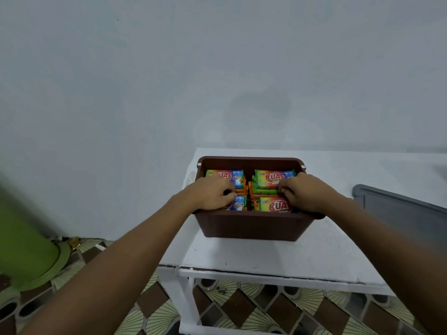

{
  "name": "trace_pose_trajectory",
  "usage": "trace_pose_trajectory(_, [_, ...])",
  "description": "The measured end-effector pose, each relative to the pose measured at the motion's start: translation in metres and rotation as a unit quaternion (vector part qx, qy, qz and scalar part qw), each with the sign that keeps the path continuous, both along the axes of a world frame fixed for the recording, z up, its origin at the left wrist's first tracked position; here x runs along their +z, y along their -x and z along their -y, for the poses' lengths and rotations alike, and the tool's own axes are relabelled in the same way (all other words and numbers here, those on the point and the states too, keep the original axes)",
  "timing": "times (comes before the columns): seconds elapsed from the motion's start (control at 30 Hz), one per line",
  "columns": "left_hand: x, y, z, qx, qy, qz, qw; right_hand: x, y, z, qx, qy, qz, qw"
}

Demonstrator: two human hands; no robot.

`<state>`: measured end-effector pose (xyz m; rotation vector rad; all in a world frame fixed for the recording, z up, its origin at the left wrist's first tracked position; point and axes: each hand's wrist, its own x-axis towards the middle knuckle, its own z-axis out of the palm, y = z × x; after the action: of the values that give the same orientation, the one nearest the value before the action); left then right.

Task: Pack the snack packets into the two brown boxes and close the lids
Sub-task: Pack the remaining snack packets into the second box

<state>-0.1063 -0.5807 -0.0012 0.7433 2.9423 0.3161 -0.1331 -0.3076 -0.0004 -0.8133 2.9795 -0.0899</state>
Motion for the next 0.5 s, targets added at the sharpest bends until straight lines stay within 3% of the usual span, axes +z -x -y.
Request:
trace_pose_trajectory(0.23, [0.000,0.016,-0.040,-0.005,-0.007,0.003,1.000,0.004,0.017,-0.043,-0.004,-0.015,0.018,1.000])
trace_pose_trajectory(0.37, [0.000,0.025,-0.042,-0.014,0.010,0.010,1.000,0.009,0.017,-0.047,0.016,0.032,0.063,0.997])
trace_pose_trajectory(0.5, [-0.002,0.026,-0.043,-0.019,0.015,0.005,1.000,0.003,0.016,-0.045,0.019,0.008,0.049,0.999])
